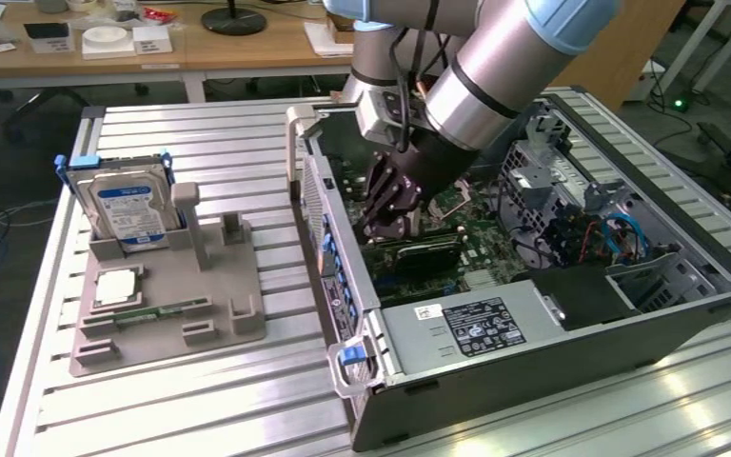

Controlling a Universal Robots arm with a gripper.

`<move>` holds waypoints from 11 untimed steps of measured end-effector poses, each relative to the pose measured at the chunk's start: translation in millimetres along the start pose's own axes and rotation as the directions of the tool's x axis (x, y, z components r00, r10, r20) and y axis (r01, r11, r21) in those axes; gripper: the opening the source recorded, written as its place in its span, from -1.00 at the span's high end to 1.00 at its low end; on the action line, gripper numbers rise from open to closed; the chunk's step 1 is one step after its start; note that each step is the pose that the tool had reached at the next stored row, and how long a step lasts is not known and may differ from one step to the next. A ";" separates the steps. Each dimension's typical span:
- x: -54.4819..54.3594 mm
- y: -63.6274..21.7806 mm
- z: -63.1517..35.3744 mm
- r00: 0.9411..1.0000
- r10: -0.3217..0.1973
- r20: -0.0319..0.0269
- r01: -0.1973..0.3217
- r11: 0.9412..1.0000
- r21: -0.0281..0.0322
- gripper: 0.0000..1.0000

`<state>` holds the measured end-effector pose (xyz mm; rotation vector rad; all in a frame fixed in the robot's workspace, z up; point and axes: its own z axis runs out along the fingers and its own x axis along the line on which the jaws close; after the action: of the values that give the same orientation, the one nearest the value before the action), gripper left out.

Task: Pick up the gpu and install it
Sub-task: 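Press down on the gpu until it lock into place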

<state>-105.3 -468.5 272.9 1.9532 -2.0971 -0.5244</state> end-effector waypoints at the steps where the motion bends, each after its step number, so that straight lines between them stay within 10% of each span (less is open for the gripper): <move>1: -0.1 -1.4 -0.4 1.000 0.000 0.000 0.000 1.000 0.000 0.79; 5: -0.6 -6.8 -2.7 1.000 -0.001 0.000 0.001 1.000 0.007 0.79; 11: -2.0 -6.9 -2.5 1.000 -0.014 0.003 0.014 0.994 0.108 0.79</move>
<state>-97.9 -467.1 272.5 2.0279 -2.1581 -0.4257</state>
